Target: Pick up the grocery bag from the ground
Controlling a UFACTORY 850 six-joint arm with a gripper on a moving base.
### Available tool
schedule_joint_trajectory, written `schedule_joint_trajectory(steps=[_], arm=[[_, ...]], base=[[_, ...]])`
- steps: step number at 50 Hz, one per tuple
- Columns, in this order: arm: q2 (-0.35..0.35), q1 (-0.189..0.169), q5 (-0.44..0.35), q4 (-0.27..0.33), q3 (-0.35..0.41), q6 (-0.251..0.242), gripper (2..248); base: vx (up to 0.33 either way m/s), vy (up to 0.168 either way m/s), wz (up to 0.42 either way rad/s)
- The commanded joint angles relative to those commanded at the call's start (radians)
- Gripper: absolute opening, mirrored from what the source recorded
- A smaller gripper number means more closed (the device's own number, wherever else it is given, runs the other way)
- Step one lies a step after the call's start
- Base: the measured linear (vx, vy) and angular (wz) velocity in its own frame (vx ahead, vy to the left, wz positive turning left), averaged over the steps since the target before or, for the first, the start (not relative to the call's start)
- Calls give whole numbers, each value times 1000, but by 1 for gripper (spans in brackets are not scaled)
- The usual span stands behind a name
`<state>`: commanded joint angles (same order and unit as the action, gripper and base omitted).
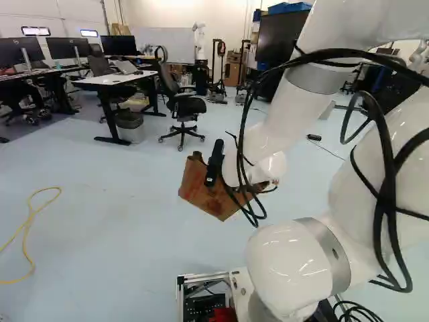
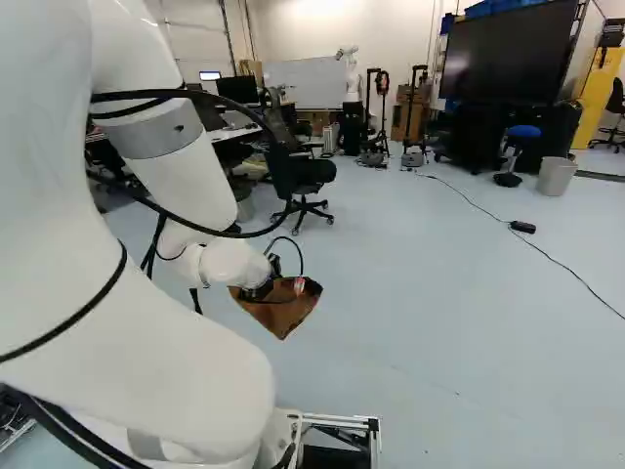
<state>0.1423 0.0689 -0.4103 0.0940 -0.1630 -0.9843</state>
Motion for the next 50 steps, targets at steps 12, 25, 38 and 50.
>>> schedule_joint_trajectory(steps=[12, 25, 38, 50], arm=[[18, -9, -60, -12, 10, 128, 24], [39, -20, -133, -27, 22, 284, 24], [61, -31, -205, -42, 34, 437, 24], [78, -39, -264, -54, 43, 562, 24]], base=[[0, 0, 0], [0, 0, 0], [0, 0, 0], [0, 0, 0]])
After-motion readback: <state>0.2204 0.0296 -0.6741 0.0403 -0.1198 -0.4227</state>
